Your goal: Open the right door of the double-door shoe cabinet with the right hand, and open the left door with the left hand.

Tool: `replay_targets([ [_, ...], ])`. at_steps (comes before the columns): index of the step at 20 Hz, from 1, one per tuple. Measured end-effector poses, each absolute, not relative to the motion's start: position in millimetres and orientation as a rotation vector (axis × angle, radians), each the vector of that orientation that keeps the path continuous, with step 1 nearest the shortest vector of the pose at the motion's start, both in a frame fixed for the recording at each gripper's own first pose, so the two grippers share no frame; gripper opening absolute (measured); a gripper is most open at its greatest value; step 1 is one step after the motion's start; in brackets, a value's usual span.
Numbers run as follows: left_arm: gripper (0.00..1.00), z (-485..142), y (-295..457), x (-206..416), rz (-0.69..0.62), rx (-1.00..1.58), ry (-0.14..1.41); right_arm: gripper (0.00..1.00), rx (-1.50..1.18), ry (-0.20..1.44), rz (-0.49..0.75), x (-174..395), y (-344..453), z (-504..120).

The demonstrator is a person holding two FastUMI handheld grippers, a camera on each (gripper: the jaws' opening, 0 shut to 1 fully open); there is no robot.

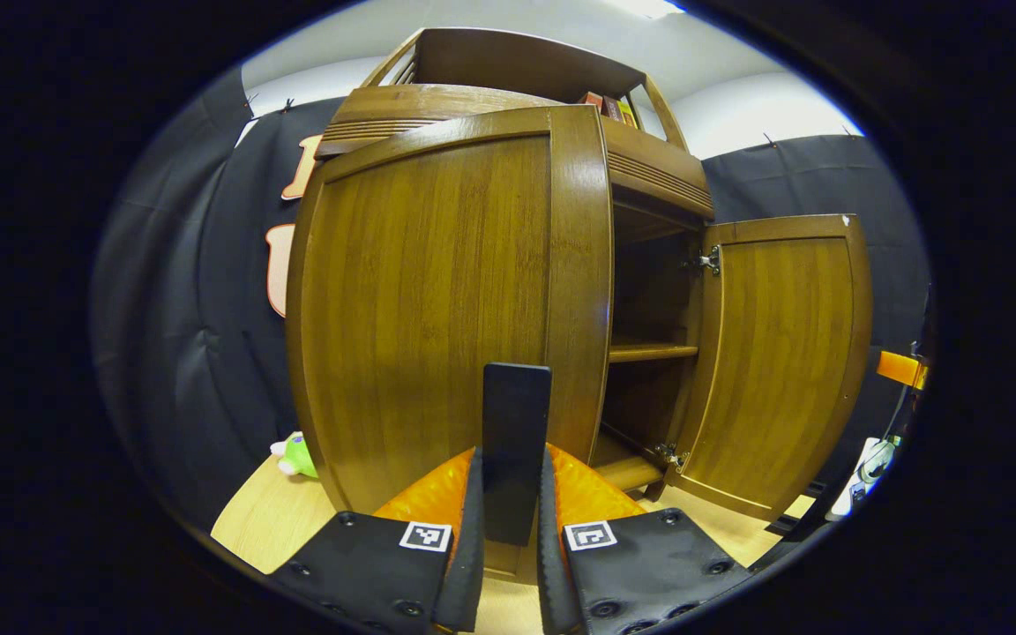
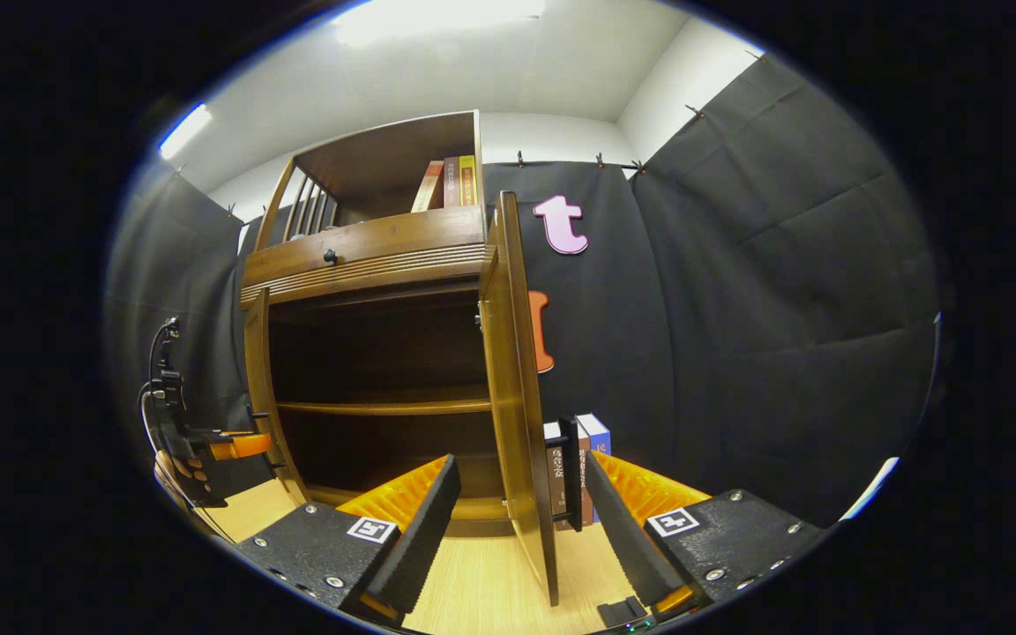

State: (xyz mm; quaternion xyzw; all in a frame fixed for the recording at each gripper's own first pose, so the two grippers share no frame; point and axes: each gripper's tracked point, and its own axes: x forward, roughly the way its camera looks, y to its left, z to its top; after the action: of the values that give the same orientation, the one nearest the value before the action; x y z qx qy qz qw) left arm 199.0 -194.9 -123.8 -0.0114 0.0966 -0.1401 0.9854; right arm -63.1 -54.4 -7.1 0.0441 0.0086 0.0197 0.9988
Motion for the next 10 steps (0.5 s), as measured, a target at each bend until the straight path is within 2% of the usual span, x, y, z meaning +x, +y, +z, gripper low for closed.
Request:
replay_targets([
  [1,0.33,-124.0,-194.8,199.4,-0.279,-0.02,0.192,0.99,0.09,0.017,0.044,-63.5,-52.1,-8.1],
  [10,0.32,-124.7,-190.8,201.0,-0.21,-0.002,0.19,0.99,0.091,0.014,0.071,-65.3,-37.0,-7.2],
])
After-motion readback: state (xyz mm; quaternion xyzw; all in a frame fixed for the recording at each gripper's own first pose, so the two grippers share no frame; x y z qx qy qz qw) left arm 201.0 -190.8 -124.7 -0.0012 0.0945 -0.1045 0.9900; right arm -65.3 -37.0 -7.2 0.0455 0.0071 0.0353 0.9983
